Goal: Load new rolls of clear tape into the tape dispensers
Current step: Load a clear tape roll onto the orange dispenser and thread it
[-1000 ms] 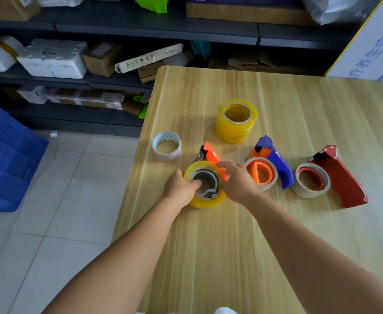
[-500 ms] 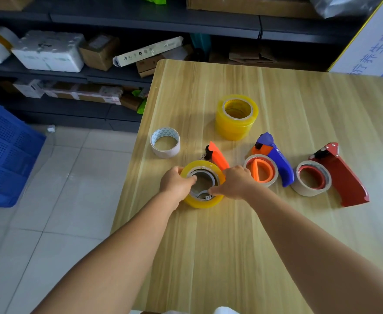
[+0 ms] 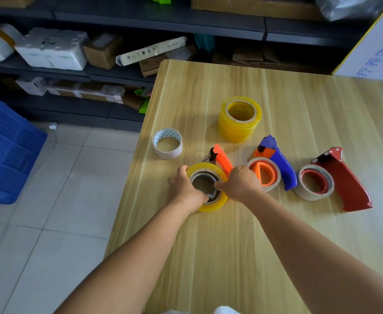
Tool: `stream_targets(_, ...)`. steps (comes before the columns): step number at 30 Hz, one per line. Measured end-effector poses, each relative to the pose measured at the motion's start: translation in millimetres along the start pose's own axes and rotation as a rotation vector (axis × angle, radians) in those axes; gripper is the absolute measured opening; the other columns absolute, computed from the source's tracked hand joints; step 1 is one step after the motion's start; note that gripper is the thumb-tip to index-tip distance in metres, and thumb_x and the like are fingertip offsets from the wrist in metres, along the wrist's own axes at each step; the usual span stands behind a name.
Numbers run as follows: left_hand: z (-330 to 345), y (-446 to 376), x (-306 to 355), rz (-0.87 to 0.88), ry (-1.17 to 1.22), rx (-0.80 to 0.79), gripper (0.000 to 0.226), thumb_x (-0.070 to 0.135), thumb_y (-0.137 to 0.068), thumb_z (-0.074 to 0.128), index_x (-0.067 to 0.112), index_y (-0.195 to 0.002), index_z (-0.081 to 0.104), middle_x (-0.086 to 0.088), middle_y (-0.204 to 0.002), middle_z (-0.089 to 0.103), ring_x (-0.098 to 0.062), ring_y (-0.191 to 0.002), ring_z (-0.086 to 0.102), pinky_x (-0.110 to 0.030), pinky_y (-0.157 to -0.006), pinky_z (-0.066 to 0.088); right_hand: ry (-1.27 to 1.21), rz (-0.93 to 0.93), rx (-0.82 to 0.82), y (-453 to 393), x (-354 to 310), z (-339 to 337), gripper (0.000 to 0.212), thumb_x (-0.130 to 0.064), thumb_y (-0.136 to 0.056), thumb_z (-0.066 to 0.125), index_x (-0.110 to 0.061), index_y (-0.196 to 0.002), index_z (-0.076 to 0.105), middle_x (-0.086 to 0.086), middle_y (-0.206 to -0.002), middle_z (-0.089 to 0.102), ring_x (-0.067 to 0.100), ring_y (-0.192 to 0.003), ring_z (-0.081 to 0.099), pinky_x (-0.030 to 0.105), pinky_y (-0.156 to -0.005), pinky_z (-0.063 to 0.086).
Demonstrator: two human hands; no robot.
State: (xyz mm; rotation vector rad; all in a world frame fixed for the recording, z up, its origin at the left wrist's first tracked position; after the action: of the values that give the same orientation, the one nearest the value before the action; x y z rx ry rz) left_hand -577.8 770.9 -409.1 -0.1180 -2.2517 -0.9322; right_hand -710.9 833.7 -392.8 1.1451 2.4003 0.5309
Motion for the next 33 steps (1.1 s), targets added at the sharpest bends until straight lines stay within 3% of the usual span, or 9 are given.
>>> stream_targets(4,-1.8,-1.4,10.4,0.031,-0.04,0.034,0.081,0.009,-0.072,0.071,0.043,-0.13,0.026,-0.004,-0.124,0.034,-0.028,-0.097,0.057,-0.036,-0.074,0.055,-0.05,0.006,-0.003,7.0,-1.9,-10.6,0.03,-0.04,-0.09,0.059,-0.01,-0.093,0.054,0.001,-0.071,0.054,0.015,-0.063,0.057,0.022,-0.045,0.038)
stream_targets(8,-9.4,-0.5,13.5,0.09,0.05,-0.038,0.085,0.025,-0.076,0.075,0.032,-0.141,0.022,-0.004,-0.13,0.05,-0.025,-0.11,0.055,-0.032,-0.077,0.046,-0.021,-0.027,0.015,11.9,-5.9,-27.7,0.031,-0.043,-0.091,0.057,-0.012,-0.086,0.054,0.0,-0.066,0.056,0.012,-0.055,0.055,0.022,-0.044,0.04)
stream_targets(13,-25.2,13.6,27.6,0.182,0.123,0.084,0.045,0.043,-0.093,0.049,0.027,-0.132,0.036,0.001,-0.108,0.058,-0.017,-0.087,0.055,-0.029,-0.067,0.041,-0.125,-0.099,0.172,16.8,-1.0,-29.6,0.034,-0.045,-0.088,0.057,-0.011,-0.091,0.062,0.003,-0.096,0.058,0.024,-0.1,0.056,0.029,-0.069,0.044)
stream_targets(16,-32.2,19.3,34.4,0.178,0.25,0.109,0.038,0.051,-0.091,0.046,0.024,-0.118,0.045,0.004,-0.098,0.059,-0.012,-0.082,0.054,-0.03,-0.067,0.041,-0.242,-0.134,0.262,22.9,1.1,-32.2,0.04,-0.044,-0.091,0.055,-0.013,-0.116,0.062,0.002,-0.124,0.051,0.023,-0.121,0.043,0.031,-0.087,0.04)
stream_targets(19,-34.0,27.2,36.8,0.117,0.461,-0.04,0.041,0.054,-0.084,0.056,0.021,-0.107,0.06,0.002,-0.101,0.065,-0.016,-0.094,0.061,-0.037,-0.085,0.051,-0.464,-0.13,0.345,26.7,2.7,-36.2,0.04,-0.043,-0.092,0.057,-0.018,-0.124,0.059,0.003,-0.125,0.047,0.022,-0.119,0.046,0.029,-0.086,0.038)
stream_targets(24,-23.4,43.2,43.3,0.174,0.633,-0.145,0.038,0.036,-0.074,0.077,0.022,-0.106,0.059,-0.003,-0.103,0.071,-0.021,-0.094,0.069,-0.045,-0.084,0.057,-0.686,-0.11,0.412,36.7,-2.5,-45.0,0.04,-0.046,-0.089,0.058,-0.017,-0.116,0.053,0.001,-0.11,0.046,0.019,-0.102,0.049,0.03,-0.083,0.039)
stream_targets(27,-17.4,53.7,55.0,0.268,0.526,-0.045,0.054,0.038,-0.06,0.084,0.026,-0.104,0.055,0.002,-0.097,0.07,-0.018,-0.09,0.069,-0.042,-0.08,0.058,-0.814,-0.102,0.317,42.6,-10.5,-48.9,0.055,-0.063,-0.076,0.059,-0.017,-0.106,0.057,0.003,-0.104,0.061,0.022,-0.101,0.059,0.041,-0.089,0.05)
stream_targets(29,-11.6,56.7,57.8,0.315,0.513,-0.089,0.065,0.037,-0.056,0.087,0.023,-0.111,0.052,0.0,-0.102,0.063,-0.018,-0.09,0.066,-0.043,-0.083,0.057,-1.037,-0.095,0.142,45.7,-11.7,-50.7,0.063,-0.055,-0.067,0.071,-0.019,-0.116,0.057,0.003,-0.102,0.068,0.024,-0.095,0.067,0.046,-0.086,0.055)
stream_targets(33,-13.9,61.5,66.0,0.459,0.315,-0.105,0.045,0.022,-0.078,0.073,0.02,-0.118,0.052,-0.002,-0.108,0.054,-0.015,-0.091,0.06,-0.037,-0.086,0.054,-1.241,-0.112,0.052,43.8,1.8,-53.0,0.083,-0.041,-0.051,0.084,-0.021,-0.126,0.055,0.004,-0.102,0.072,0.027,-0.093,0.071,0.054,-0.085,0.055)
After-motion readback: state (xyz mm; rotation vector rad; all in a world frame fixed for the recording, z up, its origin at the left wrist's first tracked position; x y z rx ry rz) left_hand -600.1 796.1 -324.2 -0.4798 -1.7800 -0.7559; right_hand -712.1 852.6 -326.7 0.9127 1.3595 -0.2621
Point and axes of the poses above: each hand's wrist, its own y-axis away from the middle knuckle, its own z-axis out of the palm, x = y × z, the point moved 2 cm from there along -y, towards the middle knuckle
